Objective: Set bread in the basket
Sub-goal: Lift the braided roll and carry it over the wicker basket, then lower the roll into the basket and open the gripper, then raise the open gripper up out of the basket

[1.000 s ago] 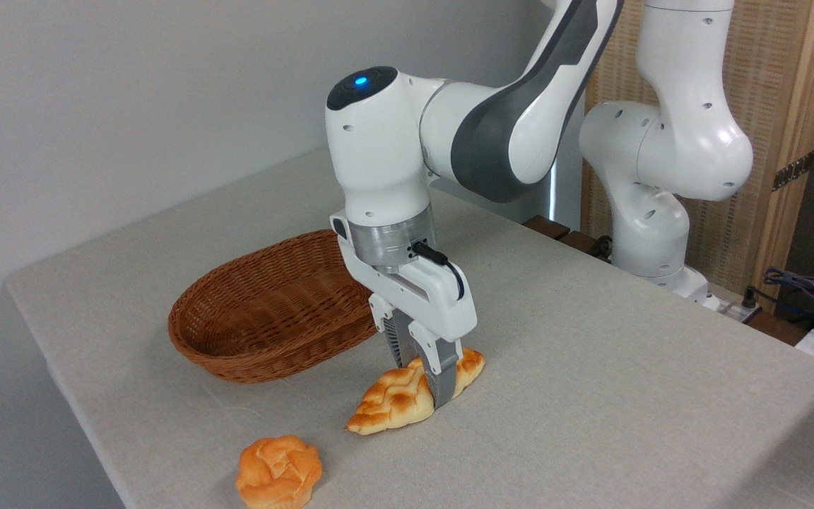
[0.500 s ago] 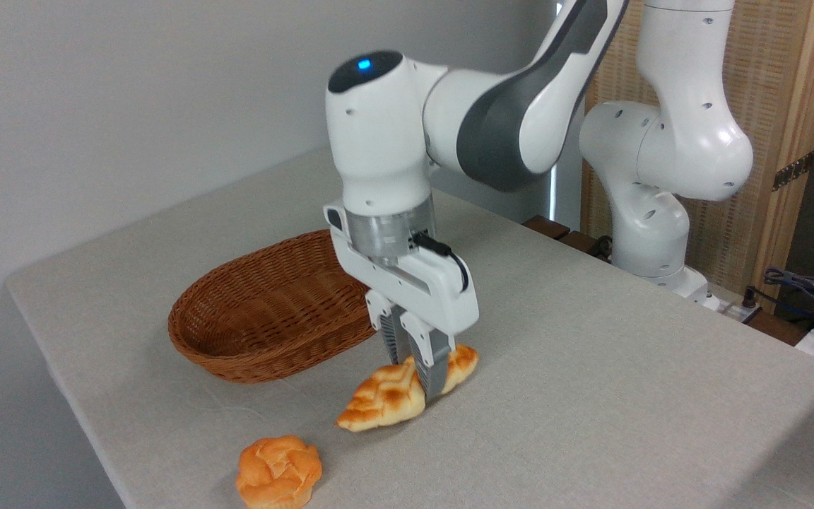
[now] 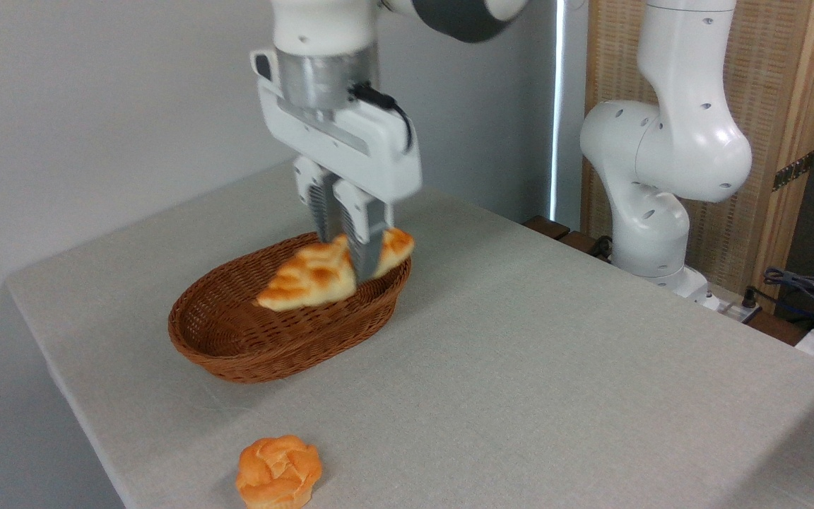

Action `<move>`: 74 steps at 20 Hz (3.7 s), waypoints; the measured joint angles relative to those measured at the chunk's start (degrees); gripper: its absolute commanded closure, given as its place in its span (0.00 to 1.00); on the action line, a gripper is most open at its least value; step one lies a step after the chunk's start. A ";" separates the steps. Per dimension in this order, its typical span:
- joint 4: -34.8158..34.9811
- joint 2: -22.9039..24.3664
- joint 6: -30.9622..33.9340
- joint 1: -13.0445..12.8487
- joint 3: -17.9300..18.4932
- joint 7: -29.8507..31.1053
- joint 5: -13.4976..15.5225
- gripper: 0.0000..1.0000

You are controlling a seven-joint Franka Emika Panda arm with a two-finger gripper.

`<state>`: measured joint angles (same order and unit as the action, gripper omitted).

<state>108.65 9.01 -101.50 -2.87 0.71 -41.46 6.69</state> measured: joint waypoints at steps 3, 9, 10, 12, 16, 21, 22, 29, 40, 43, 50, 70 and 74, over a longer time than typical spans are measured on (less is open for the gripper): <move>-1.78 -2.43 0.00 -3.80 -2.33 4.79 0.00 0.55; -2.98 -10.36 -2.38 -4.83 -9.43 8.24 -1.36 0.31; -3.02 -11.18 -3.64 -4.84 -10.04 9.52 -1.75 0.19; -3.14 -12.32 -5.11 -4.86 -10.74 11.22 -2.18 0.00; -3.48 -12.98 -5.58 -4.72 -10.83 11.45 -2.25 0.00; -3.58 -12.98 -5.58 -4.74 -10.94 11.45 -2.27 0.00; -3.59 -12.98 -5.58 -4.74 -10.96 11.45 -2.27 0.00; -3.60 -12.98 -5.58 -4.75 -11.03 11.45 -2.27 0.00; -8.77 -12.47 -3.60 -4.10 -8.22 10.42 -5.61 0.00; -13.60 -11.94 1.92 -3.92 -3.47 5.00 -6.17 0.00; -20.81 -11.65 9.58 -3.48 3.35 -3.77 -5.06 0.00; -18.72 -10.40 8.83 2.61 -1.48 -3.77 -4.02 0.00; -16.62 -9.64 8.56 2.62 -1.89 -3.77 -4.02 0.00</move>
<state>92.02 -0.64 -92.94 -0.25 -1.19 -45.23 2.67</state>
